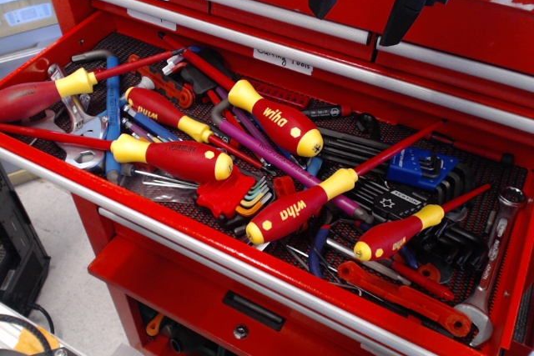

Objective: Pick up red srewdriver

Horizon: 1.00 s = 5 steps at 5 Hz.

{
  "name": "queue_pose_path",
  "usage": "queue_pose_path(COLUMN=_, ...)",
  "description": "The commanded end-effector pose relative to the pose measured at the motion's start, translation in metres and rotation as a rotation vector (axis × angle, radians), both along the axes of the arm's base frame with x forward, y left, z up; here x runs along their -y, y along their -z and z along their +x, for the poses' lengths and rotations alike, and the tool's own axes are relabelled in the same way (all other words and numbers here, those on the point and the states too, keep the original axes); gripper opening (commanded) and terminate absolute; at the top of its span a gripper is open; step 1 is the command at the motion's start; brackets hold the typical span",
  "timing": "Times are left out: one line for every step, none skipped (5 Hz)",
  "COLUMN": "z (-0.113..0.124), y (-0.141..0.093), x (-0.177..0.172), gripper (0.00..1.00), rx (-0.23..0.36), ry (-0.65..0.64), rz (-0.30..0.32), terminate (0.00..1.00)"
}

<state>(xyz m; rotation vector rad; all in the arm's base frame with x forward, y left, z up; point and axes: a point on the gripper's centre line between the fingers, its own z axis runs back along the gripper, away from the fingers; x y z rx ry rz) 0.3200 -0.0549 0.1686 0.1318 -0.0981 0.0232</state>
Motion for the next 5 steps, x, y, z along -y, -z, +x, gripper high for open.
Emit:
queue_pose_path(z=0.000, y=0.000, x=0.000, gripper=1.00, rx=0.000, ry=0.000, rz=0.000, terminate=0.00)
queue_pose_path(z=-0.020, y=-0.002, x=0.034, gripper=1.00, rx=-0.050, ry=0.093, rz=0.001, terminate=0.00)
queue_pose_path(z=-0.035, y=0.008, x=0.058, gripper=1.00, rx=-0.067, ry=0.193, rz=-0.029, terminate=0.00)
queue_pose_path(z=-0.049, y=0.033, x=0.071, gripper=1.00, rx=-0.095, ry=0.257, rz=0.010, terminate=0.00)
queue_pose_path(z=-0.061, y=0.059, x=0.084, gripper=1.00, rx=-0.077, ry=0.334, rz=0.046, terminate=0.00)
